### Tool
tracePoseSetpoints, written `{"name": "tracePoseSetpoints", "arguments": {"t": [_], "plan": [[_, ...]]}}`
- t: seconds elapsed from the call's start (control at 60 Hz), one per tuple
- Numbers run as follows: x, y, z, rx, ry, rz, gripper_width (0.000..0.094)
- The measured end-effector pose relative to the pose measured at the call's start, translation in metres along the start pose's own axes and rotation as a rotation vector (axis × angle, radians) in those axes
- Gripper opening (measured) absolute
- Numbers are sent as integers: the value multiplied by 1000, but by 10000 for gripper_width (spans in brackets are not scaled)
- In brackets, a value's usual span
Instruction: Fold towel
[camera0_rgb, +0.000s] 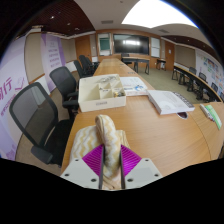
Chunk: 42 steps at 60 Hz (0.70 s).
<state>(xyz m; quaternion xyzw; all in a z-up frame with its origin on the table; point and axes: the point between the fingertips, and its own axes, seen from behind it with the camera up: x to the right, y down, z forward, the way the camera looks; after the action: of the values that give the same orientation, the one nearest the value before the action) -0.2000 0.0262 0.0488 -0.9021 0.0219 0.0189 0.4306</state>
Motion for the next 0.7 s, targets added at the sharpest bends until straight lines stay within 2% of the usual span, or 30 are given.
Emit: {"name": "tracePoseSetpoints", "arguments": {"t": [0.05,0.133,0.167,0.217,0.383,0.7], "plan": [[22,4,5,-16,35,-1,398],[51,-6,-6,7,96,-32,803],[59,-13,-15,28,117,-46,872],[65,-24,-30,50,131,-66,847],[62,-40,-98,68,158,-77,855],[32,-41,-201,72,174,-115,856]]}}
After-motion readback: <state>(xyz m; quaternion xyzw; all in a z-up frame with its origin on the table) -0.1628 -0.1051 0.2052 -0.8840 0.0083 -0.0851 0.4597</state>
